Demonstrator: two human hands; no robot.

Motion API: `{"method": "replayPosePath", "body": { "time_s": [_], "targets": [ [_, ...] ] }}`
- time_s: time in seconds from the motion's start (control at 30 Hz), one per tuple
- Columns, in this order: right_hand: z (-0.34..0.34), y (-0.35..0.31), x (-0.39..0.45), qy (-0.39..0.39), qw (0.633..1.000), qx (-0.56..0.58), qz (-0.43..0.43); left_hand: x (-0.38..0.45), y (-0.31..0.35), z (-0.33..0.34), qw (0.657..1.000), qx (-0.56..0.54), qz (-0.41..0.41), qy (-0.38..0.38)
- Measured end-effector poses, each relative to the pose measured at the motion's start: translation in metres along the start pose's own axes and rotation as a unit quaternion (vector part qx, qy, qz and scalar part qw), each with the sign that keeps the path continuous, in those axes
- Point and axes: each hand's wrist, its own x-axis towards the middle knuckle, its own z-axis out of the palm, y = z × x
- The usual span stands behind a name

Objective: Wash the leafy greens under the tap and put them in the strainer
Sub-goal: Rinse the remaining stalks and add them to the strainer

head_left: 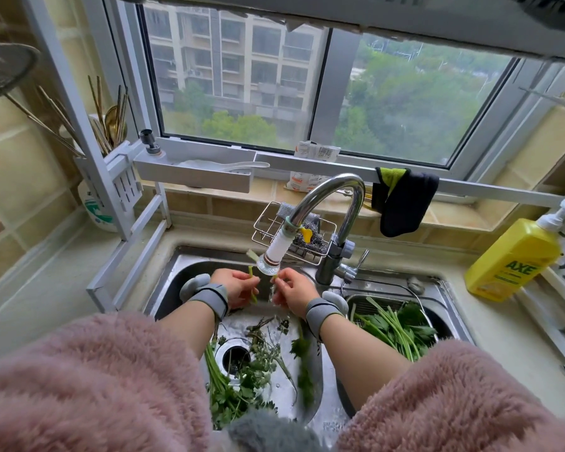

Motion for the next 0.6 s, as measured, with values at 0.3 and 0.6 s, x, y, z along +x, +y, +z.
{"method": "replayPosePath", "body": {
  "time_s": [0.3,0.6],
  "targets": [
    [-0.001,-0.009,-0.001,-0.002,1.0,0.007,-0.004,-0.004,-0.002,0.006,0.996,0.083,0.038,0.014],
    [0.001,-0.011,0.001,-0.008,0.994,0.104,0.008,-0.001,-0.006,0.008,0.985,0.155,0.083,-0.002]
  ]
}}
